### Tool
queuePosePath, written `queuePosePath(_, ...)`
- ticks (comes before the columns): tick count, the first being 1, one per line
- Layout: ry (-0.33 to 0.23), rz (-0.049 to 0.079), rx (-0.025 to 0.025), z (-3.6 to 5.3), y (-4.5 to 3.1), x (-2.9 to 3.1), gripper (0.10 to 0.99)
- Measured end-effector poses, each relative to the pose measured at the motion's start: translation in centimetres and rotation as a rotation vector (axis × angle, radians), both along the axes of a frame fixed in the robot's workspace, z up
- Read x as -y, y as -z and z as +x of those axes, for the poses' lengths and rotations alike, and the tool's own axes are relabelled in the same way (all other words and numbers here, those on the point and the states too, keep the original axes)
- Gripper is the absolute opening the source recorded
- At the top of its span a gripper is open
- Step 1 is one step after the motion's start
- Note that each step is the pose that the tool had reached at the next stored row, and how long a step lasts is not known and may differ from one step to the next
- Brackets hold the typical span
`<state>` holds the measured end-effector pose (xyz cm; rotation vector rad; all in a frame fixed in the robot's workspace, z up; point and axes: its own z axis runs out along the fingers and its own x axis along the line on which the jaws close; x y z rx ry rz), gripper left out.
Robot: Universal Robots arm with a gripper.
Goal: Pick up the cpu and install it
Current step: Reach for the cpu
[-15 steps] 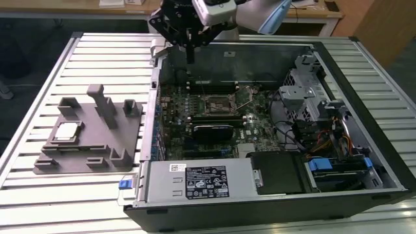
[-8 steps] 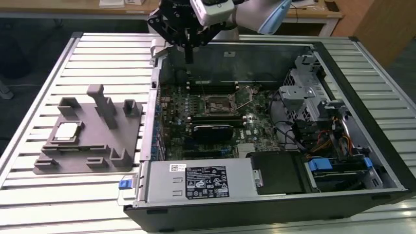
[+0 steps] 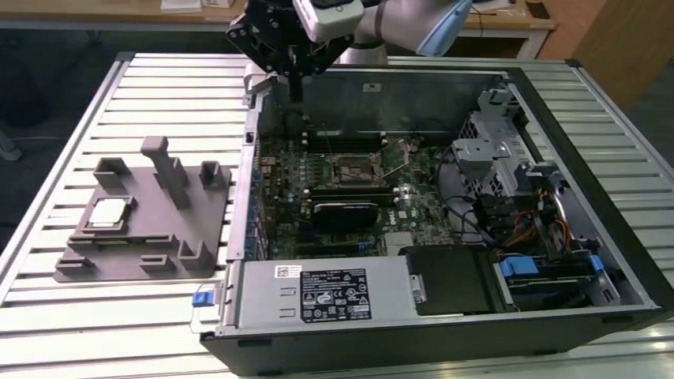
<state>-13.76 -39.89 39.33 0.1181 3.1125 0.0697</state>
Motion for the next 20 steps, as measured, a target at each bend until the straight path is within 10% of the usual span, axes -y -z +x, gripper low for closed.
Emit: queuePosePath(20, 0.0, 0.007, 0.0, -4.39, 0.0, 0.0, 0.106)
